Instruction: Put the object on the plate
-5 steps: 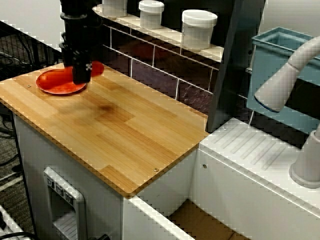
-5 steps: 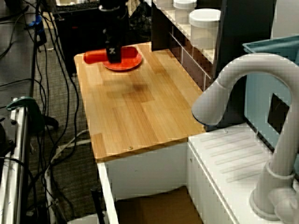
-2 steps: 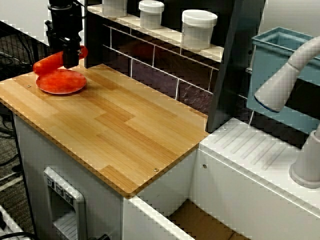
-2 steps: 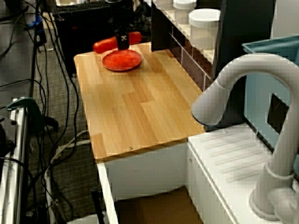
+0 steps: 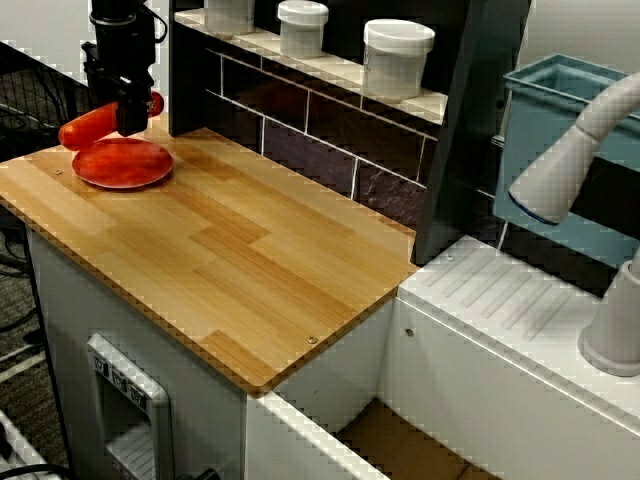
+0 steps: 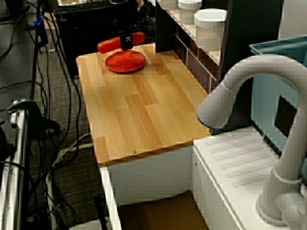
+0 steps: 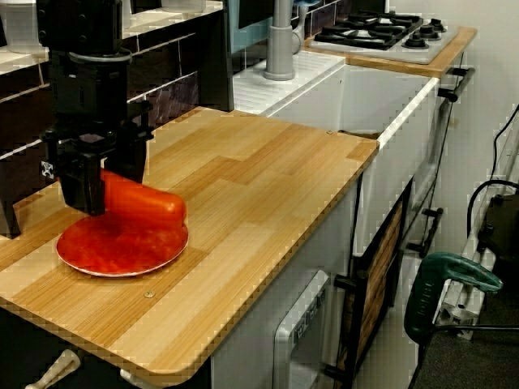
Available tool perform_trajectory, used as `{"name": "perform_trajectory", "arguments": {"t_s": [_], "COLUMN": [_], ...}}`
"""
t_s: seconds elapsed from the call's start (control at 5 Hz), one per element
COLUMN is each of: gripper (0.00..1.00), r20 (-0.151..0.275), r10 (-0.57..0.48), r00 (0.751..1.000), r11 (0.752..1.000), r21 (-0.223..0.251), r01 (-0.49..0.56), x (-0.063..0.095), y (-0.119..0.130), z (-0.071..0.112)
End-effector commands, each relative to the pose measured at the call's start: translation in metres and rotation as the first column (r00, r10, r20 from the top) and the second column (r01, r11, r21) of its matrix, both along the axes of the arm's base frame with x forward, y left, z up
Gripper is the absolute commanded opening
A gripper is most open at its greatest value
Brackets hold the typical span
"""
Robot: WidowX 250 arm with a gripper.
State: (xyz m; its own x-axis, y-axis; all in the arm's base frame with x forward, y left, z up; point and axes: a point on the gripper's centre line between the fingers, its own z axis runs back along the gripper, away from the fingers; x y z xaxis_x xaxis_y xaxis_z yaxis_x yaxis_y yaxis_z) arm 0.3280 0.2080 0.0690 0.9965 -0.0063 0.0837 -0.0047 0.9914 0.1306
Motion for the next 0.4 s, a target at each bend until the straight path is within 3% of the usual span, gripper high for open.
{"name": "perform_trajectory", "arguments": {"t_s": [0.0, 0.2], "gripper": [0.00, 0.64], "r20": [-0.001, -0.010], "r10": [-0.009, -0.008], "r00": [1.000, 1.000], "r11": [0.998, 0.999], "r21": [0.056, 0.050], "r01": [0.009, 0.008], "x": [-0.0081, -0.0089], "y": [0.0020, -0.0009], "z": [-0.0120, -0.0143]}}
